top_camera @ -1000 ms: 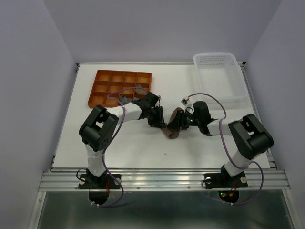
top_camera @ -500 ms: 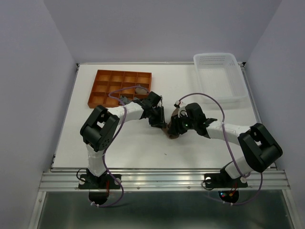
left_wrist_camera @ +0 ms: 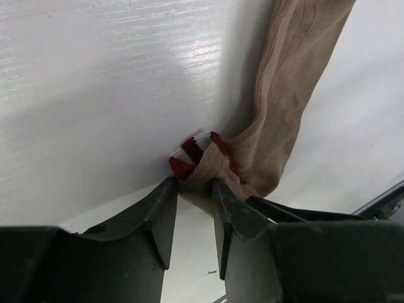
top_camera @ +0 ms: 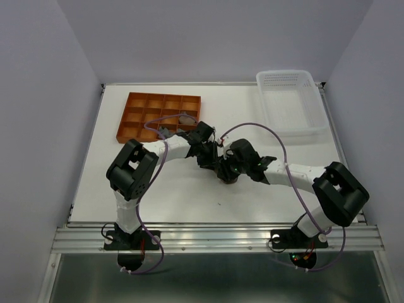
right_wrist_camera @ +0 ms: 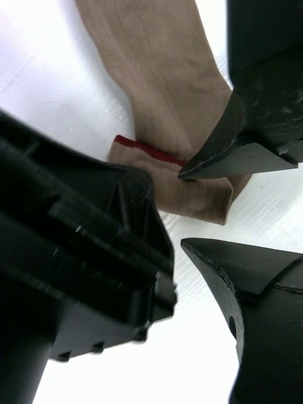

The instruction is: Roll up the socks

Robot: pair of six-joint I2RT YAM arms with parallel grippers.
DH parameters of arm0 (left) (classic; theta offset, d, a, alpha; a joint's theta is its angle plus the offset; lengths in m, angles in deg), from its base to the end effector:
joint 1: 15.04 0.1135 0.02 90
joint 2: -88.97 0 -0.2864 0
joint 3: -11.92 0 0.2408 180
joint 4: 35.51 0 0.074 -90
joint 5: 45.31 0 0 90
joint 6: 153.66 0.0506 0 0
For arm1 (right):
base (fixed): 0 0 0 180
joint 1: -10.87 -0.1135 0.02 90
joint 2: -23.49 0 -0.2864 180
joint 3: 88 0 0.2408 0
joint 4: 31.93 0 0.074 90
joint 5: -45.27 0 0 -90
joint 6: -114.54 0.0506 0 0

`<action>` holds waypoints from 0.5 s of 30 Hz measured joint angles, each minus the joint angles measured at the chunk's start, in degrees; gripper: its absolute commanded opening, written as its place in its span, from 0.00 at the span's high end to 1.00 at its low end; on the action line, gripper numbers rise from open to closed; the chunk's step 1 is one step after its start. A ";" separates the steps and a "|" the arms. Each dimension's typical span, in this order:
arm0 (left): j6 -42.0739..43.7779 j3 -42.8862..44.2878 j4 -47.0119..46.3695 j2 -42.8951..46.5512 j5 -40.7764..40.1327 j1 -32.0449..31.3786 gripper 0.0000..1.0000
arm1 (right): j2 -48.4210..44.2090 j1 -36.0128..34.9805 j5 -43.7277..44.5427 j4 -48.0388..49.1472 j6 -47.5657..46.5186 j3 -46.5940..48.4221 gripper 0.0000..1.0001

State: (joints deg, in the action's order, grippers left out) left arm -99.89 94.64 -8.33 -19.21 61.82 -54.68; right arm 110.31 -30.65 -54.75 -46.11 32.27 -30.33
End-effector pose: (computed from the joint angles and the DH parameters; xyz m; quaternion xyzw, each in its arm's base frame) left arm 0.2993 -0.2673 0.1848 0.0756 0.9349 -0.3060 0.1631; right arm 0.2221 0.2084 0.1972 -0.2989 0.8652 0.2373 0.3253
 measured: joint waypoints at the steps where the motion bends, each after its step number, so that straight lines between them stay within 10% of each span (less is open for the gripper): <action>1: 0.00 0.00 0.00 0.00 -0.02 -0.02 0.61 | 0.17 -0.46 0.79 -0.20 -0.44 0.44 0.52; 15: 0.00 0.00 0.33 0.00 0.09 -0.07 0.61 | 2.10 -8.09 13.25 -2.86 -3.98 2.47 0.55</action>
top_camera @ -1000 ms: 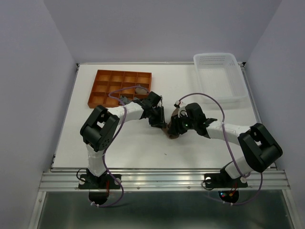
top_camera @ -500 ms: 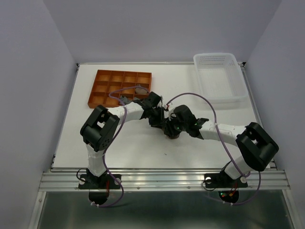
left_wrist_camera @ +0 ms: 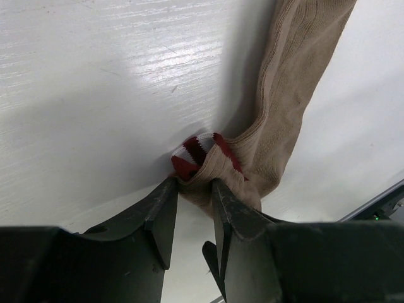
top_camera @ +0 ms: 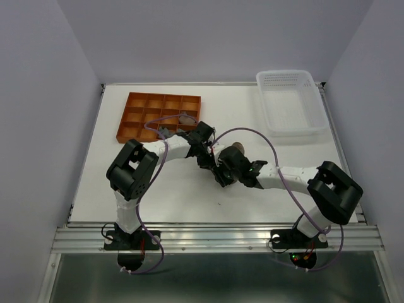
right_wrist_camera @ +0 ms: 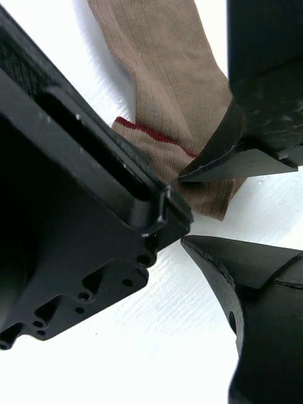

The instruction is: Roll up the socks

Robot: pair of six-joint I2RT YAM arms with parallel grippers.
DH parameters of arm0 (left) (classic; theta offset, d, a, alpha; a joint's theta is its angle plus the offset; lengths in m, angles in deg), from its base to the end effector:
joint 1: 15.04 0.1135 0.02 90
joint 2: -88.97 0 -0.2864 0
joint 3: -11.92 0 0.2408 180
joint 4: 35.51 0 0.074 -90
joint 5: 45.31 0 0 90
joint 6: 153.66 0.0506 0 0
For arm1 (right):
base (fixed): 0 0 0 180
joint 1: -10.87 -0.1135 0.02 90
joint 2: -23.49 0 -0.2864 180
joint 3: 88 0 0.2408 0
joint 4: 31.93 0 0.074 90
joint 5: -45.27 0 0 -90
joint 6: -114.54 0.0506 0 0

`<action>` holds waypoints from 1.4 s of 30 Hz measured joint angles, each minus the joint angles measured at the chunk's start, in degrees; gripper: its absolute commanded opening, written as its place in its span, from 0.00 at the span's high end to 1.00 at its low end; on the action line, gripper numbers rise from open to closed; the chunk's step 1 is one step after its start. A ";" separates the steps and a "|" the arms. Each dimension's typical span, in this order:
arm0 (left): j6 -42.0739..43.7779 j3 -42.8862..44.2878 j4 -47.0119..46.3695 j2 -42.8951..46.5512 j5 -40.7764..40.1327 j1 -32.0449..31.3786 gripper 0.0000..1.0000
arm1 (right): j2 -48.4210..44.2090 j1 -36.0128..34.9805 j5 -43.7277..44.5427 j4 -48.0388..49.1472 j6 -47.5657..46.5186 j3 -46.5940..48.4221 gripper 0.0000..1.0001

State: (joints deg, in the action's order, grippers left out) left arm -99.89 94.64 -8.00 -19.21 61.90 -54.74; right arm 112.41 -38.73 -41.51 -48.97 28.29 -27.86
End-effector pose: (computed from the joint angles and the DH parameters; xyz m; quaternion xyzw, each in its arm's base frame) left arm 0.2985 -0.2673 0.1844 0.0759 0.9357 -0.3050 0.1603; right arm 0.2047 0.2361 0.1946 -0.3511 0.8572 0.1455 0.3476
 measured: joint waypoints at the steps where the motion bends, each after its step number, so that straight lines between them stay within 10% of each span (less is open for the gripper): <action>1: 0.00 0.00 0.02 0.00 0.09 0.00 0.61 | 0.33 -0.07 0.46 0.00 -0.13 0.00 0.55; 12: 0.02 0.00 0.00 0.00 0.04 0.04 0.61 | 5.25 -0.37 7.58 -0.46 0.00 2.25 0.63; 19: -0.63 0.09 -1.03 0.13 -1.20 0.85 0.60 | 5.60 -1.11 9.29 -0.37 0.59 2.62 0.99; 42: -0.24 -5.84 1.75 14.82 -4.09 8.79 0.60 | 8.57 8.48 -20.00 6.21 16.09 4.37 0.99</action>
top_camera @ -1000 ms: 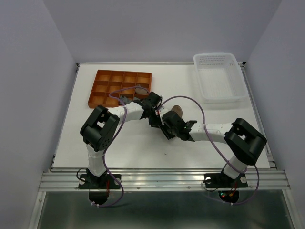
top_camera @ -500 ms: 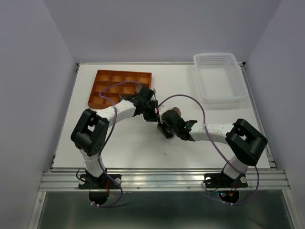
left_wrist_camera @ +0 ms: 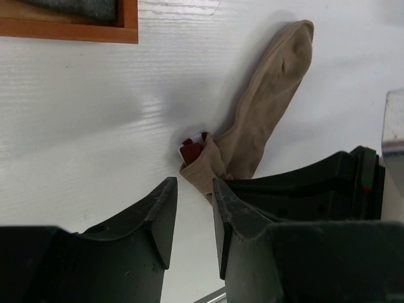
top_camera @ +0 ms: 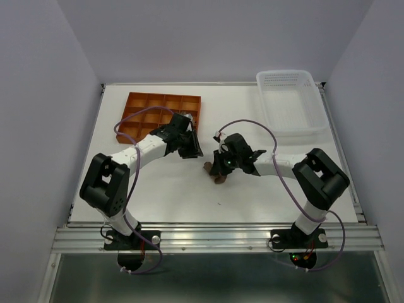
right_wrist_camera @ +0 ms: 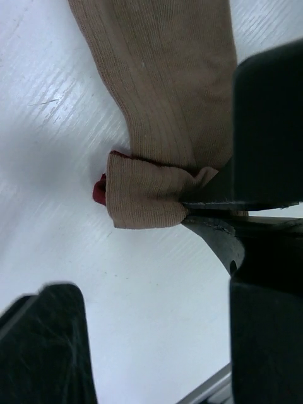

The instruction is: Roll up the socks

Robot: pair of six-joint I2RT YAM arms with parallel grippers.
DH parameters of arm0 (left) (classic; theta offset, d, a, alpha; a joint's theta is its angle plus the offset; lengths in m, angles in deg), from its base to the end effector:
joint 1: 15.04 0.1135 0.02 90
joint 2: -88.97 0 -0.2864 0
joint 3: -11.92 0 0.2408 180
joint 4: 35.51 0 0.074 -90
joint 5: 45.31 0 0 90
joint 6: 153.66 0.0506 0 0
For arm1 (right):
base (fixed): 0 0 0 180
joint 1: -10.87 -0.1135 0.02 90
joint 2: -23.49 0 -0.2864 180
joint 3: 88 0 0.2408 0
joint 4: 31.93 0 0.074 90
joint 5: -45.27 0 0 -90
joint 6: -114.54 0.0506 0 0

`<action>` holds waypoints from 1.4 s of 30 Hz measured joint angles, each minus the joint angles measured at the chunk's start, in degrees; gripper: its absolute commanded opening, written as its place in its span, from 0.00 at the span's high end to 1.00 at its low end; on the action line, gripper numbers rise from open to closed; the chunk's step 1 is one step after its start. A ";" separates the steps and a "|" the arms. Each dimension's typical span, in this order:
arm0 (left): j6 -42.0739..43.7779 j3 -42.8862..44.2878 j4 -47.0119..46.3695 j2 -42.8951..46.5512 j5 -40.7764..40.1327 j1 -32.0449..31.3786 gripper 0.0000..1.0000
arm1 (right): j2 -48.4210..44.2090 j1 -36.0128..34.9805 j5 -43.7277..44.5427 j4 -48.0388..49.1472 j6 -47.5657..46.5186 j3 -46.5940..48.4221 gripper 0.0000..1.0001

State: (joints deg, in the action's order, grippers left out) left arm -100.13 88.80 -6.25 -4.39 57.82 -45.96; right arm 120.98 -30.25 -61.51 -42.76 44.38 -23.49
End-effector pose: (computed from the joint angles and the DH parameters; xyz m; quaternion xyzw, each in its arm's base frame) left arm 0.2976 -0.1916 0.2428 -0.0015 0.9213 -0.2957 0.2526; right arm 0.2523 0.2397 0.1816 -0.2243 0.8838 0.3125 0.2664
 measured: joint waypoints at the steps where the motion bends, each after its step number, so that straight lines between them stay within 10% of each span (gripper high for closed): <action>1: -0.02 -0.28 0.15 0.17 -0.07 0.13 0.60 | 0.55 0.52 -1.20 0.39 0.76 0.02 0.99; 14: -0.28 -2.10 -0.55 0.74 1.49 0.42 0.60 | 5.97 10.25 -22.18 16.35 15.37 -5.05 0.99; 34: 0.07 -0.76 -2.14 -7.69 5.18 -2.82 0.59 | 11.43 14.75 -28.33 26.97 24.30 -7.48 0.99; 42: 0.11 1.33 -2.38 -9.99 4.72 -3.02 0.59 | 12.46 15.23 -29.16 28.02 24.48 -7.56 0.82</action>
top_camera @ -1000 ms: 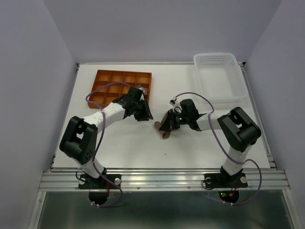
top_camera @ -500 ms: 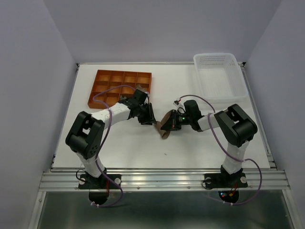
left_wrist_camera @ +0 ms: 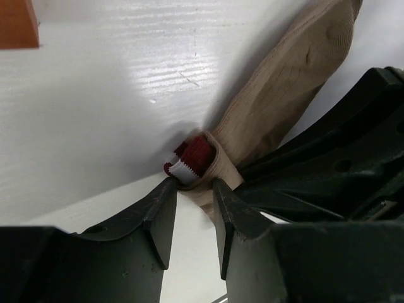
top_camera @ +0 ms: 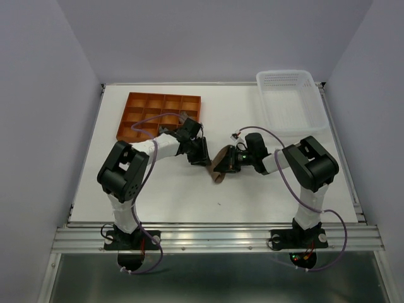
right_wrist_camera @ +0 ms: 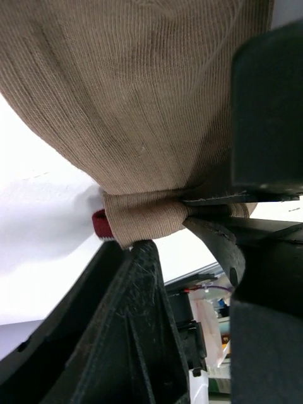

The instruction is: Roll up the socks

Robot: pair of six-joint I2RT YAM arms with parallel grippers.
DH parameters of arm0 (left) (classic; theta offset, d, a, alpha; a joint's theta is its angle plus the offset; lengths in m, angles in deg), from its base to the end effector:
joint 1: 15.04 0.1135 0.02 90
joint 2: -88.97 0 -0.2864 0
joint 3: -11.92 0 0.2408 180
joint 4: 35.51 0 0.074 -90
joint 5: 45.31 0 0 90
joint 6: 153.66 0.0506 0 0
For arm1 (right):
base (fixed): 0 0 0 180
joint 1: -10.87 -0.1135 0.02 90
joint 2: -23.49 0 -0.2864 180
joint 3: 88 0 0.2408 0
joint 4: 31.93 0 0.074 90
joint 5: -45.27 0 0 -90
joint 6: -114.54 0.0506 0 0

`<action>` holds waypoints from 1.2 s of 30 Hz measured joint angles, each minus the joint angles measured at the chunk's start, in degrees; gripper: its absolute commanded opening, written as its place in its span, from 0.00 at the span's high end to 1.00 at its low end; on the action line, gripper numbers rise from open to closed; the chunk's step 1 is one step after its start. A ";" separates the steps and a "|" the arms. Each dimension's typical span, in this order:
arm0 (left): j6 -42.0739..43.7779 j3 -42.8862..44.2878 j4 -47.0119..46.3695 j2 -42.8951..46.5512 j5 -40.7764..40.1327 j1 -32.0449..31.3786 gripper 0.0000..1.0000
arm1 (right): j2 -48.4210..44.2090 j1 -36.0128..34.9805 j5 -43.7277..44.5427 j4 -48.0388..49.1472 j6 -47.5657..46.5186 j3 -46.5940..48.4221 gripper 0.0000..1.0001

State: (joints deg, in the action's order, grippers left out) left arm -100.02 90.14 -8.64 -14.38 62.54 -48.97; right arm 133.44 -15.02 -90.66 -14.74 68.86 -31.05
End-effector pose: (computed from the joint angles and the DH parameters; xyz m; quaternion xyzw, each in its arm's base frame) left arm 0.3061 -0.2246 0.1936 0.0307 0.9349 -0.3051 0.1786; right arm 0.3001 0.1861 0.1265 -0.0442 0.8376 0.5253 0.1433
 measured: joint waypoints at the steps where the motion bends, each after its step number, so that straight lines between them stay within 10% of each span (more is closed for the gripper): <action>1: -0.09 0.50 -0.07 -0.66 -0.26 -0.04 0.60 | 0.00 -0.02 0.00 0.04 -0.15 0.00 0.80; 15: -1.42 1.42 -0.66 -2.67 -3.45 -0.96 0.63 | -7.93 0.00 8.57 -15.02 -14.27 3.34 0.52; 36: -1.49 1.49 -0.39 -2.67 -5.46 -2.01 0.63 | -16.15 -15.72 29.68 -29.92 -29.49 7.04 0.51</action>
State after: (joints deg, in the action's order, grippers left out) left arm -101.51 91.62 -9.03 -17.05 57.07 -50.98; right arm 117.29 -30.73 -60.98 -44.66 39.37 -24.02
